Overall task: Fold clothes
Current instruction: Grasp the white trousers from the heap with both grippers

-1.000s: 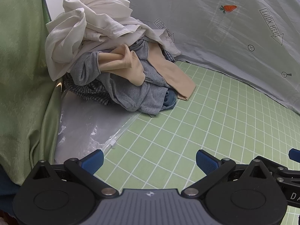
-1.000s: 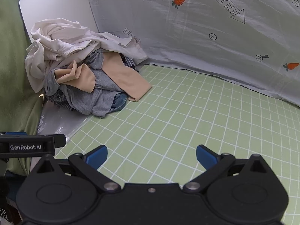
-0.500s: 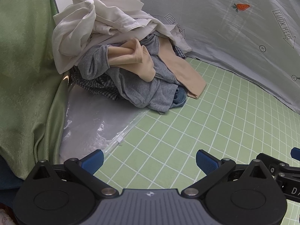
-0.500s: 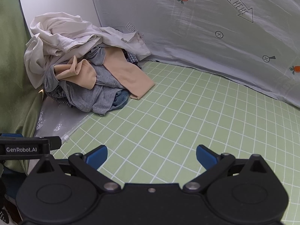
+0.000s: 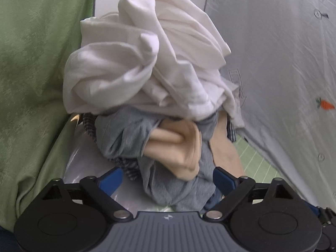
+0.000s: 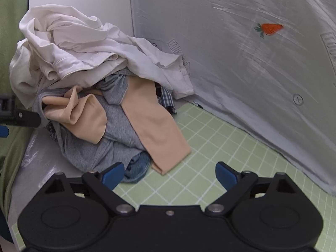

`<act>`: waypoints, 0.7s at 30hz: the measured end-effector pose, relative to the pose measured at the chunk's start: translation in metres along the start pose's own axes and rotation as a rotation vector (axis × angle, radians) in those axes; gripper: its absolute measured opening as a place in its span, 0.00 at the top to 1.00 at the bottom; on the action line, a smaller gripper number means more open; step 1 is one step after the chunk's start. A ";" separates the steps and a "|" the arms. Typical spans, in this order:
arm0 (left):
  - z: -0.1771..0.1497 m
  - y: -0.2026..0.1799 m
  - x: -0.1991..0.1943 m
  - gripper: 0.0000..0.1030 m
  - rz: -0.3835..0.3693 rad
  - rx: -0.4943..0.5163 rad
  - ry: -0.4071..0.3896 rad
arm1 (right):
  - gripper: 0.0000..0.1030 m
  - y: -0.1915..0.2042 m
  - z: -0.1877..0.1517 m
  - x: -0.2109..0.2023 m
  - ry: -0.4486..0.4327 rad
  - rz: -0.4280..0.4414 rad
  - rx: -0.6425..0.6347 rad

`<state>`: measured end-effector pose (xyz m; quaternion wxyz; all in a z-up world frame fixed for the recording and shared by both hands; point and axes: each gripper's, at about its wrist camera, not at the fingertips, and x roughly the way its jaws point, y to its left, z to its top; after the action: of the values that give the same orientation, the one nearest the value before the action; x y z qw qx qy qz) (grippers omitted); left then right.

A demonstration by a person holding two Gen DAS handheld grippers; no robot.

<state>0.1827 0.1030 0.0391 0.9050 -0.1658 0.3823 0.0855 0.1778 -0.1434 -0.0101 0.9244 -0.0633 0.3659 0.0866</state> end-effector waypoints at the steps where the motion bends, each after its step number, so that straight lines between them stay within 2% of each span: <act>1: 0.011 0.000 0.005 0.18 -0.004 -0.010 -0.015 | 0.12 0.002 0.011 0.012 -0.006 -0.002 -0.017; 4: 0.040 0.000 0.024 0.28 -0.016 -0.063 -0.045 | 0.16 0.009 0.042 0.049 -0.023 -0.007 -0.067; 7: 0.060 0.005 0.045 0.38 -0.072 -0.149 -0.032 | 0.20 0.015 0.066 0.081 -0.042 0.003 -0.089; 10: 0.070 0.007 0.063 0.39 -0.097 -0.210 -0.012 | 0.24 0.022 0.087 0.111 -0.063 0.007 -0.124; 14: 0.071 0.006 0.077 0.41 -0.101 -0.243 0.004 | 0.35 0.036 0.107 0.146 -0.093 0.000 -0.199; 17: 0.070 0.009 0.082 0.41 -0.118 -0.266 0.019 | 0.44 0.045 0.118 0.167 -0.114 -0.012 -0.252; 21: 0.067 0.008 0.073 0.40 -0.153 -0.300 -0.004 | 0.51 0.054 0.126 0.180 -0.159 -0.037 -0.309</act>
<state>0.2757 0.1367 0.0289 0.8746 -0.3276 0.3499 0.0730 0.3793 -0.0475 -0.0455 0.9312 -0.2042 0.2726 0.1297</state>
